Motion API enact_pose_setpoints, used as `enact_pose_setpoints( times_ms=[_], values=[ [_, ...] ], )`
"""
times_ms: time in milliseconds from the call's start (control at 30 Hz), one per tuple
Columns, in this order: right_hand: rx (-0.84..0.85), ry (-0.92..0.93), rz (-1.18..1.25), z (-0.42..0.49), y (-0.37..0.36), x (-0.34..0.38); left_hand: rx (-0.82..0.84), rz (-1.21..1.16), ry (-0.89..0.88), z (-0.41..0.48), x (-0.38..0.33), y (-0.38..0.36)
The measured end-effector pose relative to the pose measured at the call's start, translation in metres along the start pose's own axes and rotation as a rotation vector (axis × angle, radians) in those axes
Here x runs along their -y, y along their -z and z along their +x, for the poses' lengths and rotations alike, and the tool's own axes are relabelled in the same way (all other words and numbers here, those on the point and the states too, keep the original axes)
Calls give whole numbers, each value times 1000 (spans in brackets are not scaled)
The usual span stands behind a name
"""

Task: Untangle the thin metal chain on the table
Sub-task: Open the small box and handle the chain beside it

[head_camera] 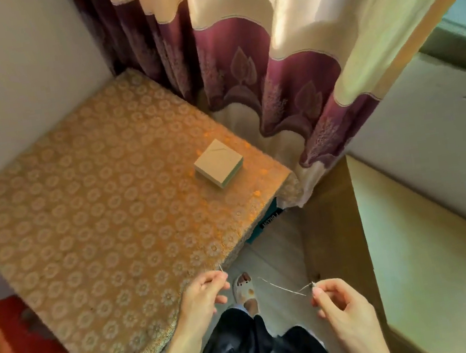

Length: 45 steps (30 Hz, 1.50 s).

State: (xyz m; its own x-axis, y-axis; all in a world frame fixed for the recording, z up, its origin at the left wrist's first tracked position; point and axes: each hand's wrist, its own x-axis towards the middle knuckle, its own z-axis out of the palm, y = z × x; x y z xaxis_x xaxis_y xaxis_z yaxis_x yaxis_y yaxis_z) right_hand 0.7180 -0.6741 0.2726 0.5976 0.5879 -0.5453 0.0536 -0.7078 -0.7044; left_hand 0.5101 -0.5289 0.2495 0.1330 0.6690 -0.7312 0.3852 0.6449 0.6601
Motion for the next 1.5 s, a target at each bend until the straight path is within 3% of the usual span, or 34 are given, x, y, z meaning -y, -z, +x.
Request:
enact_pose_setpoints(
  times_ms=[533, 833, 1200, 1367, 1500],
  values=[
    [381, 203, -220, 160, -49, 153, -306, -397, 80, 62, -81, 31],
    [607, 440, -355, 219, -117, 252, -474, -603, 154, 69, -91, 44],
    [481, 532, -145, 216, -214, 343, -450, -606, 160, 81, -75, 120],
    [445, 392, -129, 221, -242, 306, -468, -590, 165, 89, -66, 146],
    [422, 245, -248, 228, -261, 241, -462, -600, 210, 93, -53, 153]
  ],
)
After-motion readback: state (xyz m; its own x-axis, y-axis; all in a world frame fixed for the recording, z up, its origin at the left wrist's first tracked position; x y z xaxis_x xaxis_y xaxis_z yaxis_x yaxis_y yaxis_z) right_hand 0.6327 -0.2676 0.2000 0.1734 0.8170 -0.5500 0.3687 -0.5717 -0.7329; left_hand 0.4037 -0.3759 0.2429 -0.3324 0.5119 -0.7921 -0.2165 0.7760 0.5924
